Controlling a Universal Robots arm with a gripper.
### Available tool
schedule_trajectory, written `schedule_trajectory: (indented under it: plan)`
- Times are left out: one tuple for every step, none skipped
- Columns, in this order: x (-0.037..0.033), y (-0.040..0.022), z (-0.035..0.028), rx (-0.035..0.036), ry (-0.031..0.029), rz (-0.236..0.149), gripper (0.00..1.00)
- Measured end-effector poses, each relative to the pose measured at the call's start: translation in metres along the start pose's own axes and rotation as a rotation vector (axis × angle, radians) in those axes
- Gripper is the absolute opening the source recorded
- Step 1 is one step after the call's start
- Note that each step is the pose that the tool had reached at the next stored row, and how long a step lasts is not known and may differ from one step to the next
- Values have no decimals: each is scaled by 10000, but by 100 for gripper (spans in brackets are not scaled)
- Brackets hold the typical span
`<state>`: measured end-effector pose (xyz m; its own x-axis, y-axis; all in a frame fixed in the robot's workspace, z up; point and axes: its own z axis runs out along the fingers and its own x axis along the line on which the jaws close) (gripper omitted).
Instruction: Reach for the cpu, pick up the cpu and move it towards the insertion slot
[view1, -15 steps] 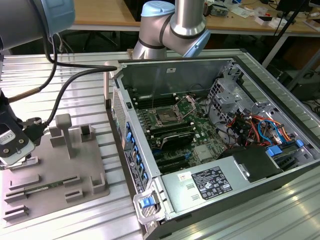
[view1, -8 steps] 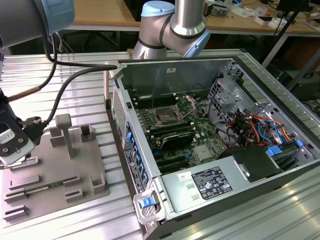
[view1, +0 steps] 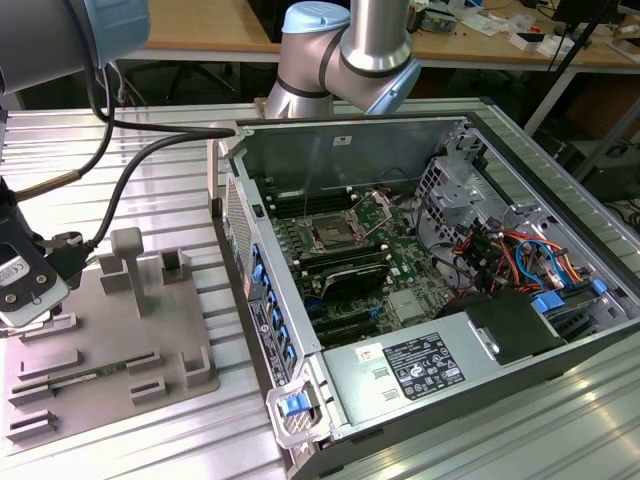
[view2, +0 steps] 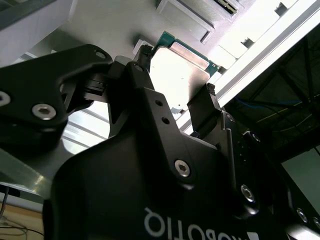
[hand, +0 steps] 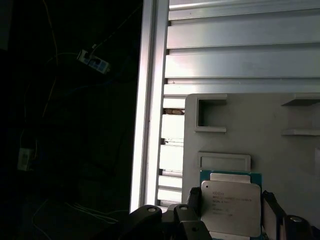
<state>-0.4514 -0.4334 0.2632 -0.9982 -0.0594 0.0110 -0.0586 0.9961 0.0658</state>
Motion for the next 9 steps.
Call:
schedule_trajectory:
  plan:
    - [0,0,0,0,0,0,55]
    - [0,0,0,0,-1,0,55]
    - [0,0,0,-1,0,0,55]
    - [0,0,0,0,0,0,55]
    - [0,0,-1,1,0,0,55]
    - [-2,0,-2,1,2,0,55]
    - [-2,0,-2,1,3,0,55]
    - [-2,0,-1,1,0,0,55]
    - [-2,1,-11,0,0,0,55]
